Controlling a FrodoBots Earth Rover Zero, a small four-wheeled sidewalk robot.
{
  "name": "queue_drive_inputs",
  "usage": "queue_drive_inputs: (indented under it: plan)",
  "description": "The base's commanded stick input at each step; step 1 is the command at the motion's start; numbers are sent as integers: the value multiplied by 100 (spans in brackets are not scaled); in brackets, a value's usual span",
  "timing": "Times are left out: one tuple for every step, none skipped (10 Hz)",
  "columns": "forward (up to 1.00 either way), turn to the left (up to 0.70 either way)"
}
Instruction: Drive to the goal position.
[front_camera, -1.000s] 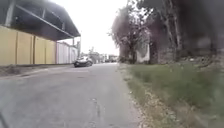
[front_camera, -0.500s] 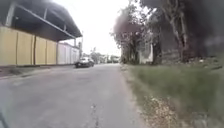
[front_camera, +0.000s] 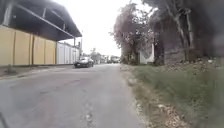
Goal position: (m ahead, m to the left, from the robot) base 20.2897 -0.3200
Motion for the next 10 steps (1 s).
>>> queue_drive_inputs:
  plan:
    - [50, 0]
    - [50, 0]
    - [50, 0]
    - [50, 0]
    - [50, 0]
    - [50, 0]
    - [50, -2]
    - [50, -26]
    - [50, -48]
    - [50, -14]
